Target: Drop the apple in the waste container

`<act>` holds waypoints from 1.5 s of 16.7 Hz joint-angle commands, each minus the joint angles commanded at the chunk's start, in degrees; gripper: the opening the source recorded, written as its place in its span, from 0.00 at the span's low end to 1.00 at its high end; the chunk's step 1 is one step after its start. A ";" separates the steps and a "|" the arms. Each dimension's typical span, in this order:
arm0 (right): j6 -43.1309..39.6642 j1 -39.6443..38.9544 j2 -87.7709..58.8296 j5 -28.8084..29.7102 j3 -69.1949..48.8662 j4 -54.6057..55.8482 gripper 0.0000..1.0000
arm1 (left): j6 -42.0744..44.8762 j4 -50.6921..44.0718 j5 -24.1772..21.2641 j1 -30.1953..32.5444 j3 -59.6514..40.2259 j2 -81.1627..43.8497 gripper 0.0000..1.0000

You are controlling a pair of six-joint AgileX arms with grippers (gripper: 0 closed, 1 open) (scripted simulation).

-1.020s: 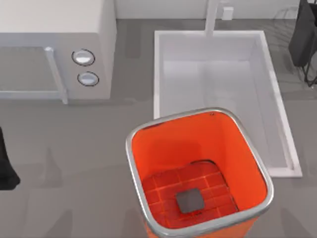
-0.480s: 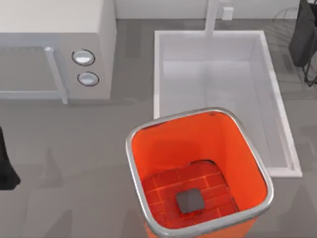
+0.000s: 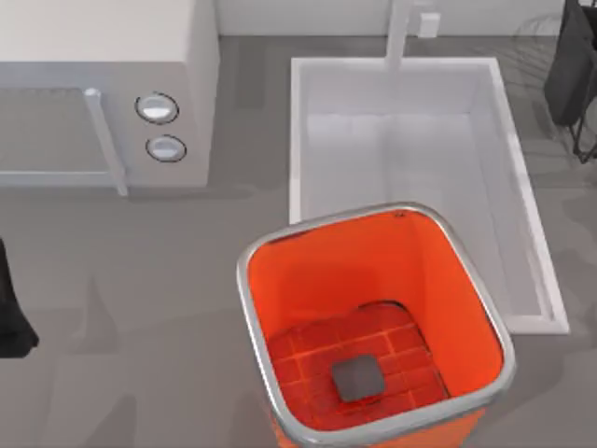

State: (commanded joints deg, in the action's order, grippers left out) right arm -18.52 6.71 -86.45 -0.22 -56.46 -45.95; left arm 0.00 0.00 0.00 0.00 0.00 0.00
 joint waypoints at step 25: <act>-2.78 0.89 -21.04 -0.03 -2.68 8.98 1.00 | 0.00 0.00 0.00 0.00 0.00 0.00 1.00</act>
State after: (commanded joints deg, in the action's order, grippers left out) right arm -21.29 7.60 -107.49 -0.25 -59.15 -36.97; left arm 0.00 0.00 0.00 0.00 0.00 0.00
